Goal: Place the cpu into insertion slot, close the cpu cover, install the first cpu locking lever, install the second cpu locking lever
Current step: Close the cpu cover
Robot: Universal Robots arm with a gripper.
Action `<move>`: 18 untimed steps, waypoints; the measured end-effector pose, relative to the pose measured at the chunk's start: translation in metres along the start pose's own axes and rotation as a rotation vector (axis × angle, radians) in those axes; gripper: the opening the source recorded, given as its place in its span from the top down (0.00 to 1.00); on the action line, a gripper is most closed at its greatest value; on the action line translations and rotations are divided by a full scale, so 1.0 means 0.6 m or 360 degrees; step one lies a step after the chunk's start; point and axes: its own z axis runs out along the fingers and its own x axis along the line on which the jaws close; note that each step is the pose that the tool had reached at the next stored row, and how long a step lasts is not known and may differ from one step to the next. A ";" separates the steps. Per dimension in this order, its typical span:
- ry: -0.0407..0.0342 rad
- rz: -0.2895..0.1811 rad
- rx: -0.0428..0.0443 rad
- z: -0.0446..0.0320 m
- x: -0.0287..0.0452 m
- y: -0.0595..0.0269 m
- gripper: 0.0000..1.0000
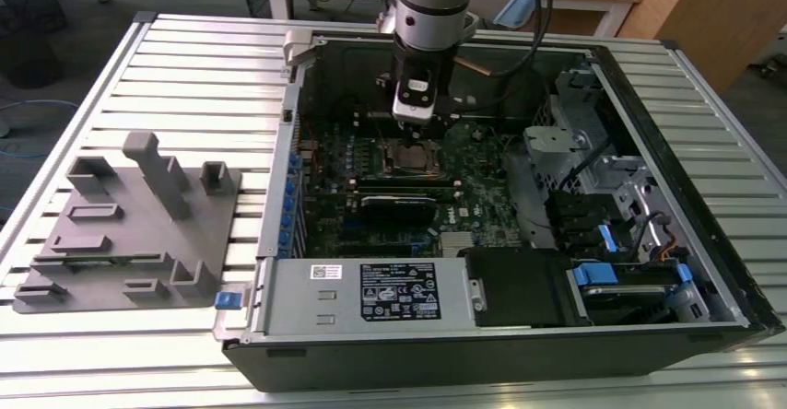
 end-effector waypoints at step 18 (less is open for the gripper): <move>0.0001 -0.0041 0.0000 0.000 0.000 0.000 0.89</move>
